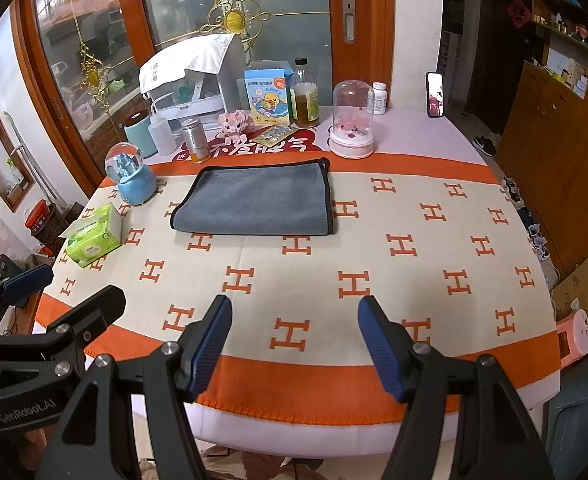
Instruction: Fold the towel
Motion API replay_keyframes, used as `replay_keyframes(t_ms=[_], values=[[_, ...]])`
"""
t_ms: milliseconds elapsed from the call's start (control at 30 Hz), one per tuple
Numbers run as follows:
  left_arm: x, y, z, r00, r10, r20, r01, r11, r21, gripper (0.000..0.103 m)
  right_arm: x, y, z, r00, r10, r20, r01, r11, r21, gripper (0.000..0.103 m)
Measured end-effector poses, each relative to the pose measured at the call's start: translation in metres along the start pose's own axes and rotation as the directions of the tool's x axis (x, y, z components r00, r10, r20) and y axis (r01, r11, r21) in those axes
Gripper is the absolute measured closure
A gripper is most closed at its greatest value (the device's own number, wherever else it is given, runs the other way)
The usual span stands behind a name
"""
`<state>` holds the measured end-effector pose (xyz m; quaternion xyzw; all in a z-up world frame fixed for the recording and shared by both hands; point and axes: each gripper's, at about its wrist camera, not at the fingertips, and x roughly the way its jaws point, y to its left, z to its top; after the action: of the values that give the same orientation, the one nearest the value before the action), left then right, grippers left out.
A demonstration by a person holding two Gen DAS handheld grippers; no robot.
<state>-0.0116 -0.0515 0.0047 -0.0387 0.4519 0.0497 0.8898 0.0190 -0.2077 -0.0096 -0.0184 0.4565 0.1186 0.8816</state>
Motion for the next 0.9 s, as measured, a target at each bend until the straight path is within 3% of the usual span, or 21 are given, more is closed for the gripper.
replay_keyframes(t_ms=[900], values=[[0.005, 0.0067, -0.003, 1.0, 0.003, -0.014, -0.003, 1.0, -0.002, 0.001, 0.0043, 0.0027, -0.001, 1.0, 0.001, -0.009, -0.001, 1.0, -0.003, 0.037]])
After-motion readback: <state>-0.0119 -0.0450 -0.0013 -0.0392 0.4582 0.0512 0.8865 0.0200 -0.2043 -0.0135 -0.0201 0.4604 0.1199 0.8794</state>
